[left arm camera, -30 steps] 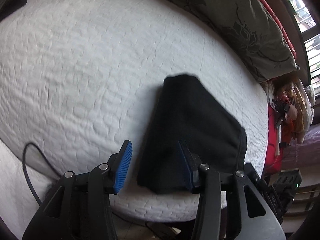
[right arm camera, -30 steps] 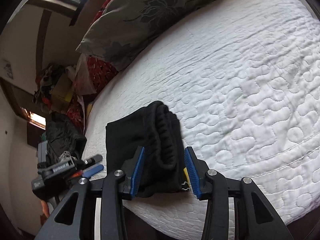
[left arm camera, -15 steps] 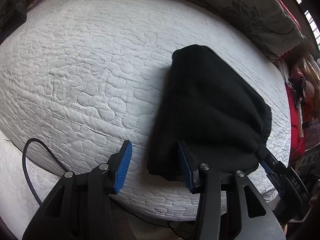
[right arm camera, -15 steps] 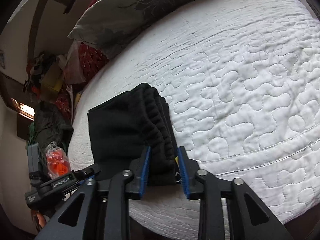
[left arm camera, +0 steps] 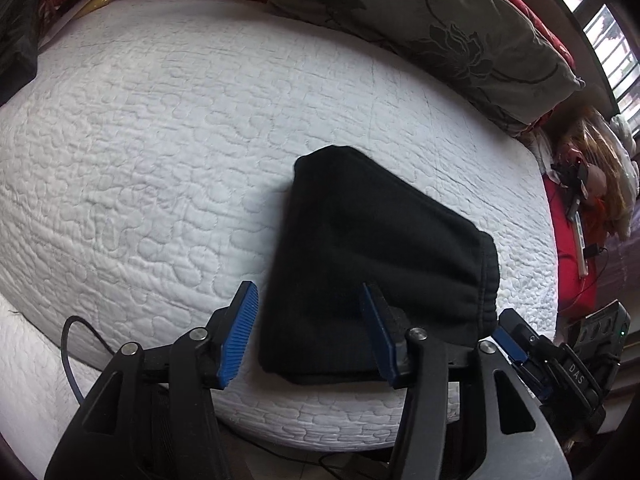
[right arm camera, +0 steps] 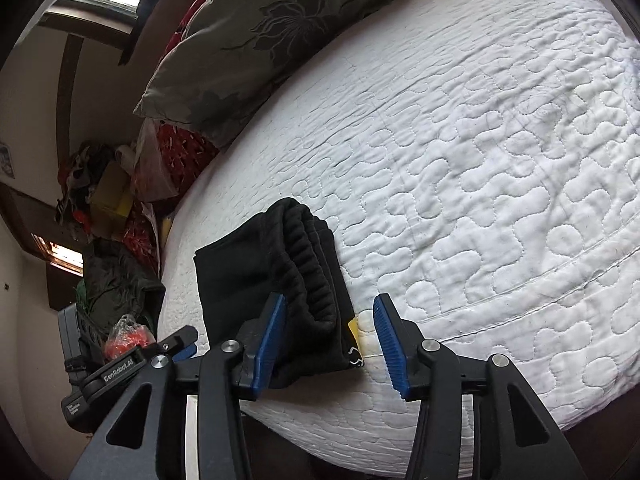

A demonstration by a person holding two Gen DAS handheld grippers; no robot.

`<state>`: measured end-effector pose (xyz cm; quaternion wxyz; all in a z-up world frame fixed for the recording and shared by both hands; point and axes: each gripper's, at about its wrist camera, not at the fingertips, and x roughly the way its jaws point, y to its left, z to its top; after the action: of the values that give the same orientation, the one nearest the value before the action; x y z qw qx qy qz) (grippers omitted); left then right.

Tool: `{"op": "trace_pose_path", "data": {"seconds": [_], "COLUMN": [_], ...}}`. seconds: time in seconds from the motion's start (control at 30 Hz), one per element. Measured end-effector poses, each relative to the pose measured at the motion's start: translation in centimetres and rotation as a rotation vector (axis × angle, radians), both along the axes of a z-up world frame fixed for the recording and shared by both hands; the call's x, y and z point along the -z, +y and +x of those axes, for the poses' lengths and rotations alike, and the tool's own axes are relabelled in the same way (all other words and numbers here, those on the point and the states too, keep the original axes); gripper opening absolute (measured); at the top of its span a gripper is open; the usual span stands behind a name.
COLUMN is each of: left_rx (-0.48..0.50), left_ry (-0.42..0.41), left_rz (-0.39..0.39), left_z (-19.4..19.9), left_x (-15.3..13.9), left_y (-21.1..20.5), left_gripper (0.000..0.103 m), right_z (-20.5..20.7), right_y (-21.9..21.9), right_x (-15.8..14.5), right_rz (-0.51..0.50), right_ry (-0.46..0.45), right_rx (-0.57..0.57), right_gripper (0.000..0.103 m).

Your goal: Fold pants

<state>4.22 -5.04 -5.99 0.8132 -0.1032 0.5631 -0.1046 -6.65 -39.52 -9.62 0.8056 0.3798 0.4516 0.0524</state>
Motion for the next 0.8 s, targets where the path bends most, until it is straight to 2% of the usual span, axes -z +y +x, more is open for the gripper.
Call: {"op": "trace_pose_path", "data": {"seconds": [0.17, 0.43, 0.6, 0.8], "left_rx": [0.012, 0.004, -0.005, 0.006], "left_ry": [-0.007, -0.007, 0.044, 0.1], "left_rz": [0.01, 0.033, 0.005, -0.019], "left_z": [1.1, 3.4, 6.7, 9.0], "left_x": [0.0, -0.2, -0.1, 1.0], "left_y": [-1.3, -0.3, 0.3, -0.8], "left_gripper": [0.052, 0.052, 0.052, 0.052], "right_z": [0.9, 3.1, 4.9, 7.2], "right_y": [0.2, 0.5, 1.0, 2.2], "right_x": [-0.4, -1.1, -0.8, -0.1], "right_rz": [-0.022, -0.059, -0.073, -0.079], "right_ry": [0.002, 0.007, 0.015, 0.032], "right_rx": [-0.01, -0.023, -0.023, -0.034], "right_gripper": [0.051, 0.057, 0.06, 0.06]}}
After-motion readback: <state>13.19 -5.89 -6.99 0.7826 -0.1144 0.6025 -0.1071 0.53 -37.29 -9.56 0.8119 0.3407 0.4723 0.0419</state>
